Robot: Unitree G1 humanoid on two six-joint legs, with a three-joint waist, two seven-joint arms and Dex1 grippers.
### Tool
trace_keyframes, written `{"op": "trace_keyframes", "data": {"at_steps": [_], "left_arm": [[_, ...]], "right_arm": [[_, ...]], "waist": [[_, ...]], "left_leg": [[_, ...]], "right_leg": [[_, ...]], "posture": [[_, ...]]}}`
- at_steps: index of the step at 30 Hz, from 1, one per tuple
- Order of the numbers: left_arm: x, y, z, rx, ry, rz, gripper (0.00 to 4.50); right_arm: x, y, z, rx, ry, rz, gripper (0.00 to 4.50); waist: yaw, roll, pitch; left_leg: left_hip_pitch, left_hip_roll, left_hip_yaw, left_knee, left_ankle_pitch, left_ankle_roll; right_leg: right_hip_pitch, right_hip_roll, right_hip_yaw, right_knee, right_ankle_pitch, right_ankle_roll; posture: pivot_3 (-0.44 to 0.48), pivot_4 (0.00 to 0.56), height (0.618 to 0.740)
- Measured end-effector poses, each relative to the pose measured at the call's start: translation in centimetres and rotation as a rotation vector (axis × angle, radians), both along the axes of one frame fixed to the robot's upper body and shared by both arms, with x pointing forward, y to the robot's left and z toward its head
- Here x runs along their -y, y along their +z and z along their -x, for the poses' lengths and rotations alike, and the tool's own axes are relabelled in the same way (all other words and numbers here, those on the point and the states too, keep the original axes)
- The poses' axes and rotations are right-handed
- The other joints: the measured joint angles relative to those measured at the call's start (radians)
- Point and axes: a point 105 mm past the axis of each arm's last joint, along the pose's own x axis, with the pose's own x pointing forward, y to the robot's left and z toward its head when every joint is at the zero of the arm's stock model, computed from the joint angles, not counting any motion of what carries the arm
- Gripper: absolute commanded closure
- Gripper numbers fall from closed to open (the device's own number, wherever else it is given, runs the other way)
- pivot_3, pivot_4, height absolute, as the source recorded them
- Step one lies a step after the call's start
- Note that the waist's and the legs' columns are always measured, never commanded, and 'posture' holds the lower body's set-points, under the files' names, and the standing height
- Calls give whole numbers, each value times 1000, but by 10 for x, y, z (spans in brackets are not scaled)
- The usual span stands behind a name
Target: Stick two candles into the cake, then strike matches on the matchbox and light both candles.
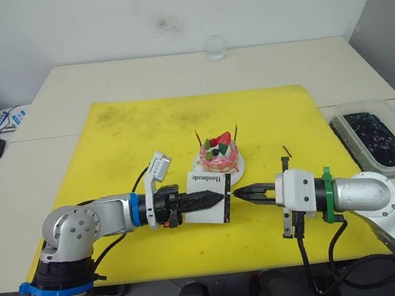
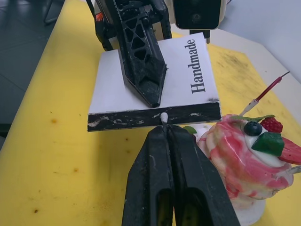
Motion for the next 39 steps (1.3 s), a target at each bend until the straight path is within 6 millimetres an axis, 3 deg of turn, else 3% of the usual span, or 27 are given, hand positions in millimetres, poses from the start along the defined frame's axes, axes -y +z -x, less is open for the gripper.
{"op": "trace_keyframes", "data": {"at_steps": [19, 21, 23, 27, 32, 35, 39], "left_arm": [[8, -1, -5, 5, 13, -1, 4500], [13, 11, -10, 57, 8, 18, 4500], [17, 39, -23, 179, 15, 54, 4500], [-2, 84, -50, 349, 132, 81, 4500], [-14, 88, -43, 372, 144, 47, 4500], [-23, 75, -32, 333, 153, 10, 4500], [-53, 53, -22, 254, 246, -76, 4500]], "right_arm": [[2, -10, -1, 56, 40, 47, 4467], [-3, -18, 10, 43, 114, 78, 4467], [-8, -37, 28, -27, 210, 128, 4467], [-3, -44, 37, -48, 259, 175, 4467], [-1, -30, 24, -25, 212, 149, 4467], [0, -15, 11, -1, 164, 115, 4467], [-6, 13, -9, 67, 101, 70, 4467]], "waist": [[0, 0, 0], [0, 0, 0], [5, -1, 0], [-4, -1, 0], [-9, -1, 0], [-7, -1, 0], [-15, 0, 1]], "left_leg": [[0, 0, 0, 1, 0, 0], [0, -1, 0, 1, 0, 0], [-1, -1, 0, 1, 0, 0], [1, -2, 1, 1, 0, 0], [1, 0, 0, 1, 0, 0], [1, 1, 0, 1, 0, 0], [1, 2, -1, 1, 0, -1]], "right_leg": [[0, 0, 0, 0, 0, 0], [1, 0, -1, 0, 0, 0], [1, 1, -2, 0, 0, 0], [1, 1, 0, 0, 1, 1], [1, 1, 1, 1, 1, 1], [1, -1, 0, 1, 1, 1], [0, -1, 0, 1, 2, -2]], "posture": [[0, 150, 740], [0, 150, 740], [0, 150, 740], [0, 150, 740], [0, 150, 740], [0, 150, 740], [0, 150, 740]]}}
